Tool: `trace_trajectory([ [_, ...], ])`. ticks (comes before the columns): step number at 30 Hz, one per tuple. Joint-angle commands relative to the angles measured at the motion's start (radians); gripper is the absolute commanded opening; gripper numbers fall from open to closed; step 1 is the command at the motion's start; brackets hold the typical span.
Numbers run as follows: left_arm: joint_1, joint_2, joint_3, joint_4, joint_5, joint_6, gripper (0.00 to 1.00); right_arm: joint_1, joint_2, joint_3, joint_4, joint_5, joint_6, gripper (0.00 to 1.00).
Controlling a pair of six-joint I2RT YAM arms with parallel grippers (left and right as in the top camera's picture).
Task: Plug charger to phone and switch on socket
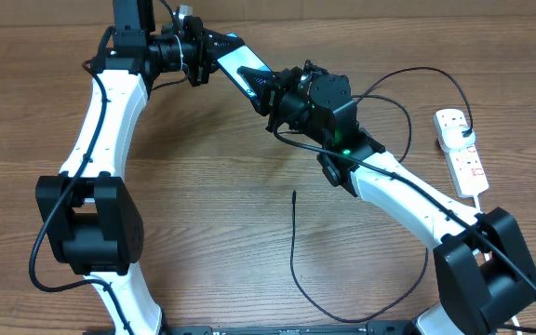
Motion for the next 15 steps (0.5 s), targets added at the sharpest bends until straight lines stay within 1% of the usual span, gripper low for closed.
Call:
trace_trajectory([
  [1,-0.027,-0.034,0.022,0.009,0.007,0.013,0.04,0.033,-0.005,0.019,0.015,-0.029,0.02,0.07],
  [2,-0.027,-0.034,0.022,0.009,0.007,0.013,0.05,0.033,-0.005,0.019,0.016,-0.029,0.02,0.1],
  [3,-0.027,-0.034,0.022,0.009,0.007,0.013,0.04,0.033,-0.005,0.019,0.015,-0.027,0.02,0.16],
  [4,-0.027,-0.034,0.022,0.009,0.008,0.013,0.04,0.033,-0.005,0.019,0.015,-0.026,0.019,0.29],
  [6,-0.027,-0.034,0.022,0.009,0.008,0.013,0.05,0.033,-0.005,0.019,0.015,-0.026,0.019,0.39],
  [8,-0.026,-0.034,0.022,0.009,0.008,0.013,0.04,0.033,-0.005,0.019,0.015,-0.026,0.019,0.51],
  [10,-0.026,-0.034,0.022,0.009,0.007,0.013,0.04,0.032,-0.005,0.019,0.015,-0.026,0.019,0.69],
  [11,-0.025,-0.034,0.022,0.009,0.007,0.013,0.05,0.032,-0.005,0.019,0.015,-0.027,0.019,0.88],
  [12,-0.024,-0.034,0.022,0.009,0.007,0.013,0.05,0.032,-0.005,0.019,0.015,-0.027,0.019,0.95],
  [13,-0.02,-0.034,0.022,0.009,0.007,0.013,0.04,0.032,-0.005,0.019,0.015,-0.027,0.019,1.0],
  [15,-0.011,-0.034,0.022,0.009,0.007,0.014,0.05,0.032,-0.005,0.019,0.014,-0.027,0.019,1.0],
])
